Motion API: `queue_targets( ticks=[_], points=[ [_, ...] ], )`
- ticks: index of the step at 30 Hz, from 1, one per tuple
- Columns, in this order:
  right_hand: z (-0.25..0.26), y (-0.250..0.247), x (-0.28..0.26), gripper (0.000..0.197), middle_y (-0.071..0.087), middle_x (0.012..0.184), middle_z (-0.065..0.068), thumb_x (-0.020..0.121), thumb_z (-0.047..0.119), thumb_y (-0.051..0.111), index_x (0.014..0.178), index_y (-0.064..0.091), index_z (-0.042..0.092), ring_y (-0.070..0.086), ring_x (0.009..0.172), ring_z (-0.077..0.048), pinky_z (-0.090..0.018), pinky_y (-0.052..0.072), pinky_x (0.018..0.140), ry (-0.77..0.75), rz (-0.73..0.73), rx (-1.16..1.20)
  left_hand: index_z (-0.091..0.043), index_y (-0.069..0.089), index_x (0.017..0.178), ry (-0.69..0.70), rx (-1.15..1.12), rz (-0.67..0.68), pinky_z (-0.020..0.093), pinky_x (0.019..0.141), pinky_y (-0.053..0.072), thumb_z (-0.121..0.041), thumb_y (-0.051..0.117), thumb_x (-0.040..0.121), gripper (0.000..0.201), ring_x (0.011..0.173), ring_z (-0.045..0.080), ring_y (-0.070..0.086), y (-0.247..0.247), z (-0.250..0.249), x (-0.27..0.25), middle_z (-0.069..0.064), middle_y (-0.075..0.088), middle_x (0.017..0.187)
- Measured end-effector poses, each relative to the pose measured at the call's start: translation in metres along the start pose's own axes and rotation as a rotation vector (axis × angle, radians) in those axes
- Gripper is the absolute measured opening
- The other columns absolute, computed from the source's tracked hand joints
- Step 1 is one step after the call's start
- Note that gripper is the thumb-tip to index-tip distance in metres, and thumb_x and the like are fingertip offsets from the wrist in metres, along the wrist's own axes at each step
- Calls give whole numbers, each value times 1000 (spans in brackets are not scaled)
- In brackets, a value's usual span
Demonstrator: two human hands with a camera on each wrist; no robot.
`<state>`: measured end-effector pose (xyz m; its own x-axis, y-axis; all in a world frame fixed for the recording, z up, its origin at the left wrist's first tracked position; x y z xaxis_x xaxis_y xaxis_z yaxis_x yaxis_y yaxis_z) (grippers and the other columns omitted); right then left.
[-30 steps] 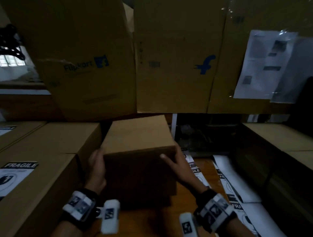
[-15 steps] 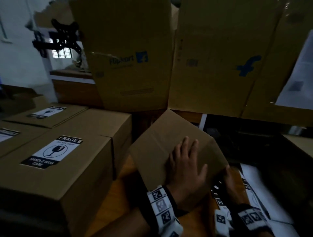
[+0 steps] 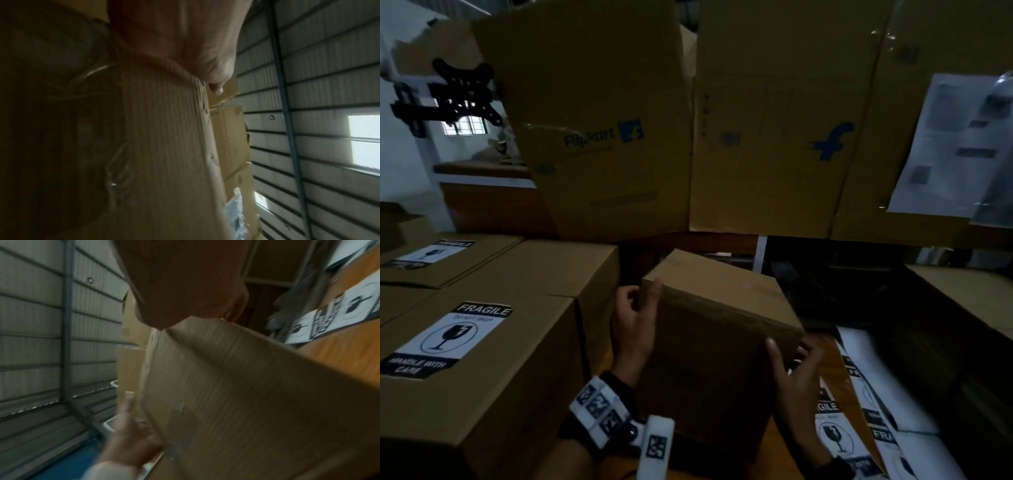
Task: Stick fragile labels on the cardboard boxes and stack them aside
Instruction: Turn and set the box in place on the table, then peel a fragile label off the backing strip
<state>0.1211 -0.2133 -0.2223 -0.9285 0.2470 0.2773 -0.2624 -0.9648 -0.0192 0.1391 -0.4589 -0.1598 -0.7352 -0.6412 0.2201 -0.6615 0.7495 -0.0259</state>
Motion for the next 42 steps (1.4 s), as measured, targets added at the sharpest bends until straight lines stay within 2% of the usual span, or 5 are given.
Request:
queue_targets(
  ticks=[8, 14, 18, 30, 42],
  points=[
    [24, 1, -60, 29, 63, 81, 8, 90, 50, 48, 86, 61, 25, 62, 76, -8, -16, 47, 63, -357, 439, -161, -11, 58, 91, -220, -197, 157, 33, 74, 44, -26, 47, 100, 21, 91, 25, 55, -27, 55, 59, 7, 60, 88],
    [34, -12, 18, 12, 60, 96, 4, 88, 35, 64, 91, 64, 24, 57, 91, -14, -29, 46, 75, -560, 102, -601, -18, 44, 133, -377, 239, 93, 50, 101, 42, -67, 49, 76, 76, 122, 35, 44, -17, 60, 71, 14, 44, 137],
    [18, -9, 77, 46, 45, 144, -9, 88, 46, 67, 128, 60, 25, 40, 134, -29, -46, 40, 104, -250, 267, -849, -23, 23, 147, -229, 160, 282, 41, 102, 41, -50, 79, 72, 97, 123, 24, 45, 0, 65, 62, 3, 40, 141],
    [22, 5, 36, 26, 67, 102, -12, 93, 34, 65, 110, 71, 15, 57, 99, -27, -35, 42, 79, -367, 158, -723, -16, 48, 135, 382, 1163, 880, 36, 101, 39, -64, 25, 90, 70, 120, 22, 45, -22, -2, 13, 7, 47, 132],
    [-19, -57, 29, 26, 62, 111, 15, 99, 32, 56, 124, 56, 24, 63, 106, -11, -28, 55, 84, -35, 128, -289, -9, 48, 139, 616, 1053, 800, 49, 107, 34, -52, 30, 97, 63, 132, 36, 42, 26, 0, -45, 20, 45, 144]
  ],
)
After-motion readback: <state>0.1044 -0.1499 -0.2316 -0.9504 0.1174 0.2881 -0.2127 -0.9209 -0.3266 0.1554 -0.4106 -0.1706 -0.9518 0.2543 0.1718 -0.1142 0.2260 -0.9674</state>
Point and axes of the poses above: each hand's wrist, its own x-axis towards the middle knuckle, its own y-axis out of the palm, z = x × y, the point moved 3 cm from there along x, towards the middle knuckle
